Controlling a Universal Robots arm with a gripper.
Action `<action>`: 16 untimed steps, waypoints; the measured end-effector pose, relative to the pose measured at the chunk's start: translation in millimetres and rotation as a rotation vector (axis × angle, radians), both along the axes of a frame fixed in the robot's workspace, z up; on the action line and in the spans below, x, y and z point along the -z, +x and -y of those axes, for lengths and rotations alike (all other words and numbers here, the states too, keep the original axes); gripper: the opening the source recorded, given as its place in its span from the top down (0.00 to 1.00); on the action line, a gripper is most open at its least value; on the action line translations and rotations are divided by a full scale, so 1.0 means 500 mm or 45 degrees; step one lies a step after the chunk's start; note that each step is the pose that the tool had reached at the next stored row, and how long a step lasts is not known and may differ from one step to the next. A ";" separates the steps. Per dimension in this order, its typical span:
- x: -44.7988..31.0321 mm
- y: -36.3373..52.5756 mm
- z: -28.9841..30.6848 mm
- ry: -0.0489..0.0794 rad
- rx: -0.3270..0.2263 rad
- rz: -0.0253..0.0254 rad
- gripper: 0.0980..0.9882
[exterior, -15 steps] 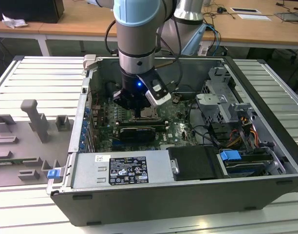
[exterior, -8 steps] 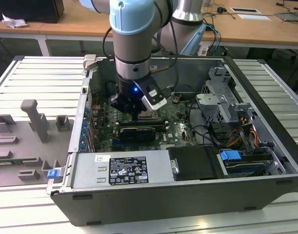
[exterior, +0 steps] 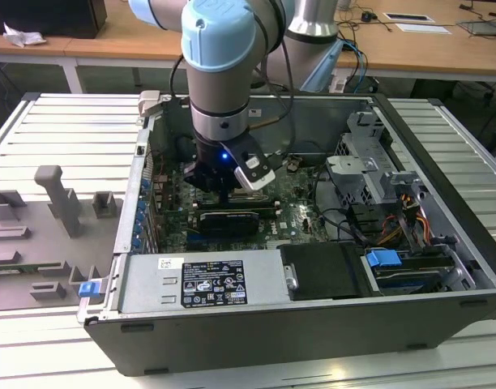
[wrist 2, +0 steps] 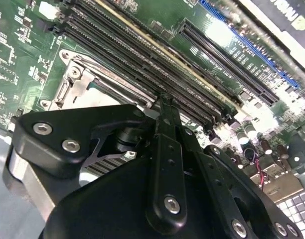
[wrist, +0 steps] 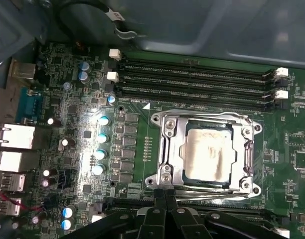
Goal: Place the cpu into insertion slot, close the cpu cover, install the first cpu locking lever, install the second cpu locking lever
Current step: 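Install the second cpu locking lever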
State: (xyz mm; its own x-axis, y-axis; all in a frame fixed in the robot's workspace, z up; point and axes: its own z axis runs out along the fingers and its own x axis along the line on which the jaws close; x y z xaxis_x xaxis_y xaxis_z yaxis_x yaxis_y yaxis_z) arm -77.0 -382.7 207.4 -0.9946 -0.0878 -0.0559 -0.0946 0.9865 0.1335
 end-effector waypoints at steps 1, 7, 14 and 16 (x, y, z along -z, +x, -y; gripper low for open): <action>0.000 -0.001 0.004 0.009 0.000 0.0000 0.99; 0.005 -0.007 0.009 0.053 0.000 -0.0001 0.99; 0.019 -0.011 0.009 0.076 0.000 0.0010 0.99; 0.018 -0.011 0.009 0.076 0.000 0.0000 0.99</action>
State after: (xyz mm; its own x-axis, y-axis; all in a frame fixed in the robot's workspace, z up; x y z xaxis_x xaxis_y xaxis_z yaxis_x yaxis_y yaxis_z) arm -82.5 -387.3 198.4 -0.9946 -0.0843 -0.0609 -0.0945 0.9769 0.1919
